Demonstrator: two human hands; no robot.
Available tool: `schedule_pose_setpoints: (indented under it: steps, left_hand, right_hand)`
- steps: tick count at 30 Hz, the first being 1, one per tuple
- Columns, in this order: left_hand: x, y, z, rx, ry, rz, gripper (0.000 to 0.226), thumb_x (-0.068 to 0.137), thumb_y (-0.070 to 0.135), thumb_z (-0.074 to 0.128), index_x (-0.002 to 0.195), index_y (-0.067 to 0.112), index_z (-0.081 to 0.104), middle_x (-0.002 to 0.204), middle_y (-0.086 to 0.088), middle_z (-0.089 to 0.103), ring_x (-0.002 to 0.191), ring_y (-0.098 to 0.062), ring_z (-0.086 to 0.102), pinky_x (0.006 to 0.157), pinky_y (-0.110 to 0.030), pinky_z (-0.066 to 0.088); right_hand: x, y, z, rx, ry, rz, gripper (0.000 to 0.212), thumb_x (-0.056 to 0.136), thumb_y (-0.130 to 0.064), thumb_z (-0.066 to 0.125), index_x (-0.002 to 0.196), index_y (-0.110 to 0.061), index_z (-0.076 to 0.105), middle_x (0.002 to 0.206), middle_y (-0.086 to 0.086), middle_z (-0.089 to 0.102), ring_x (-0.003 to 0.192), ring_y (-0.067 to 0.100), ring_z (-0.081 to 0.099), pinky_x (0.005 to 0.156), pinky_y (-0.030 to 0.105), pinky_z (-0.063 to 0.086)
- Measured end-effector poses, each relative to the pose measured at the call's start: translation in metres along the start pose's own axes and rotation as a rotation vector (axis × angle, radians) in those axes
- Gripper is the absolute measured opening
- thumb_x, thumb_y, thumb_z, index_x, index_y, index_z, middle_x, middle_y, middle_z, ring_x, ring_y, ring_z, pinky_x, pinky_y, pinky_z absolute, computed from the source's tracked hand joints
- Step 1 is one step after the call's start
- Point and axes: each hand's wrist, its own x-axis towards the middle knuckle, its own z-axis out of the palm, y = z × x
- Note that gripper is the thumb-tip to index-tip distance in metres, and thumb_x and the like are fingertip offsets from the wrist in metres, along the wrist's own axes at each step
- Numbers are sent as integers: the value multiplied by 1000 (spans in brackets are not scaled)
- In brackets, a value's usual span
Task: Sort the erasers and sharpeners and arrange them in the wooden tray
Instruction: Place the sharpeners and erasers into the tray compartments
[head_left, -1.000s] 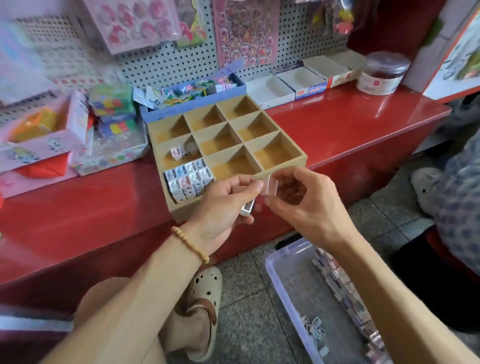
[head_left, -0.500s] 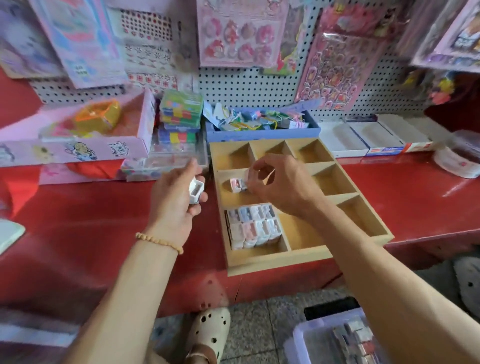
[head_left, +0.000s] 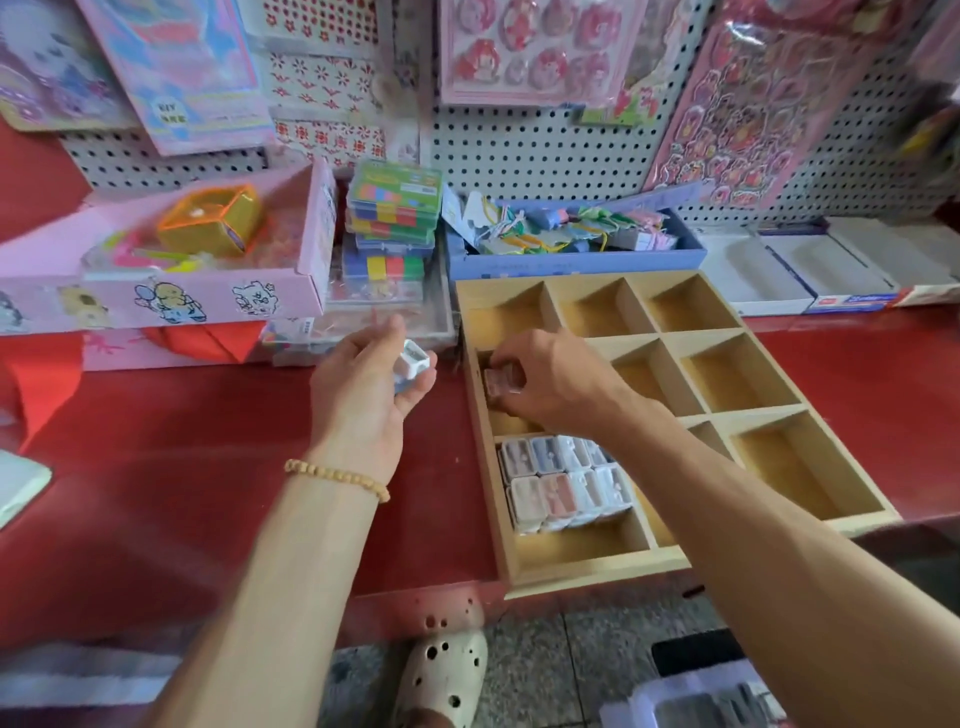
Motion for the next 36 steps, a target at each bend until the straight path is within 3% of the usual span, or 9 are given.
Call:
schedule_pose_setpoints:
  steps: [3, 10, 13, 17, 20, 25, 29, 33, 36]
  left_hand:
    - [4, 0, 2, -17, -50, -12, 13, 90, 6, 66, 81, 9, 59, 88, -6, 62, 72, -20, 67, 62, -25, 58]
    - [1, 1, 6, -66, -150, -80, 9, 89, -4, 61, 88, 5, 59, 99, -12, 58, 96, -32, 64, 72, -34, 61]
    - [-2, 2, 10, -110, -200, -93, 16, 88, -11, 52, 88, 4, 59, 95, -12, 59, 91, -33, 65, 76, -38, 61]
    - [0, 2, 10, -9, -352, -36, 30, 83, -16, 50, 100, 5, 62, 98, -15, 59, 90, -32, 67, 73, -35, 60]
    - [-2, 2, 11, 23, -438, 8, 30, 84, -12, 56, 107, 6, 62, 84, -8, 66, 81, -25, 69, 65, -32, 58]
    - [-5, -4, 11, 140, -466, 26, 37, 68, 10, 71, 103, 7, 60, 77, -6, 66, 69, -18, 68, 63, -31, 57]
    - [-10, -6, 15, 233, -496, 24, 38, 63, 16, 75, 98, 8, 62, 75, -2, 70, 67, -14, 67, 63, -28, 57]
    - [-11, -4, 20, 243, -453, -12, 6, 89, 16, 66, 89, 11, 65, 85, -7, 70, 68, -14, 66, 59, -28, 55]
    - [-11, -2, 21, 297, -416, -10, 7, 93, 15, 61, 88, 12, 66, 75, -4, 67, 59, -15, 61, 51, -24, 48]
  right_hand:
    - [0, 2, 4, -18, 9, 7, 26, 88, -32, 64, 110, -21, 70, 101, 4, 72, 97, 28, 64, 71, 29, 43]
    - [0, 3, 6, -76, 25, -1, 18, 91, -26, 59, 103, -23, 72, 108, 4, 70, 95, 30, 65, 70, 32, 47]
    - [-3, 0, 3, -55, 48, -15, 20, 88, -24, 62, 104, -20, 71, 103, 3, 69, 92, 28, 65, 76, 37, 53]
    - [-16, -7, -21, 269, 205, -43, 33, 79, -25, 67, 112, -22, 70, 87, -9, 66, 68, 7, 59, 69, 25, 50]
    - [-27, -15, -32, 343, 162, -144, 48, 77, -32, 72, 124, -29, 66, 91, -10, 62, 68, 7, 59, 65, 15, 47]
    - [-29, -19, -32, 296, 216, -152, 47, 80, -22, 77, 125, -31, 67, 86, -12, 55, 65, 6, 54, 68, 22, 46]
    - [-28, -20, -37, 347, 171, -148, 34, 76, -19, 79, 108, -27, 71, 84, -8, 64, 67, 8, 58, 68, 25, 50]
    - [-28, -19, -40, 464, 165, -61, 29, 75, -14, 81, 97, -25, 67, 71, -10, 64, 61, 5, 58, 65, 22, 50]
    - [-27, -16, -42, 650, 175, -14, 31, 74, -12, 84, 99, -19, 67, 76, -3, 68, 64, 13, 62, 64, 28, 55]
